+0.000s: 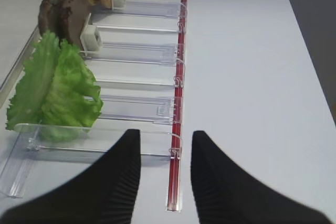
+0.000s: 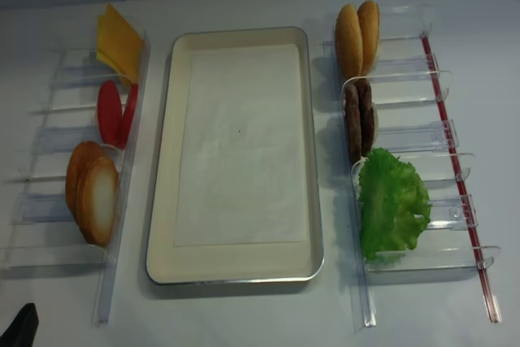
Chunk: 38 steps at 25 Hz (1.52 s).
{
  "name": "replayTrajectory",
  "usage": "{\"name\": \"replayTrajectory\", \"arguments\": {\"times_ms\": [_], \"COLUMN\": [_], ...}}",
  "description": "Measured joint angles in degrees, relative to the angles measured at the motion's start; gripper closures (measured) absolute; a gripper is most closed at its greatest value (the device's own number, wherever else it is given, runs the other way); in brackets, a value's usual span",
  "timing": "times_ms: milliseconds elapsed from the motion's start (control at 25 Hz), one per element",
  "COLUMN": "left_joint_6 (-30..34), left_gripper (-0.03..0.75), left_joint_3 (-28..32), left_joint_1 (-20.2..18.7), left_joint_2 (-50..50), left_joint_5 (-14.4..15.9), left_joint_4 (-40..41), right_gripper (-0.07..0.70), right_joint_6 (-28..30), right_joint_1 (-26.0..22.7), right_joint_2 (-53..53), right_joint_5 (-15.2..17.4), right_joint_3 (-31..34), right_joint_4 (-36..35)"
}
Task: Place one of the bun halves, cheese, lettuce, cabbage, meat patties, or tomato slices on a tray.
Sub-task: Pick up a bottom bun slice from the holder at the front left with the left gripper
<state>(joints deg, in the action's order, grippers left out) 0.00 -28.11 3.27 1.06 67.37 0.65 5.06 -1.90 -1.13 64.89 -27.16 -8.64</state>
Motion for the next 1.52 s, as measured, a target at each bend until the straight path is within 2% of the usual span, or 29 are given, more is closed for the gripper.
{"name": "replayTrajectory", "arguments": {"times_ms": [640,800,880,1160,1520], "left_joint_6": [-2.41,-2.22,-1.10,1.00,3.01], "left_gripper": [0.141,0.168,0.195,0.212,0.213], "left_joint_3": [0.00,0.00,-0.87,-4.72,-12.10], "left_joint_1": [0.00,0.00,0.00,0.00,0.00], "left_joint_2": [0.00,-0.12,-4.50,-17.06,-41.29], "left_joint_5": [0.00,0.25,1.88,2.01,0.76], "left_joint_4": [-0.65,-0.65,-3.31,-12.33,-13.60], "right_gripper": [0.363,0.363,0.363,0.363,0.363], "right_joint_6": [0.00,0.00,0.00,0.00,0.00], "right_joint_1": [0.00,0.00,0.00,0.00,0.00], "right_joint_2": [0.00,0.00,0.00,0.00,0.00], "right_joint_5": [0.10,0.10,0.10,0.10,0.10], "right_joint_3": [0.00,0.00,0.00,0.00,0.00], "right_joint_4": [0.00,0.00,0.00,0.00,0.00]}}
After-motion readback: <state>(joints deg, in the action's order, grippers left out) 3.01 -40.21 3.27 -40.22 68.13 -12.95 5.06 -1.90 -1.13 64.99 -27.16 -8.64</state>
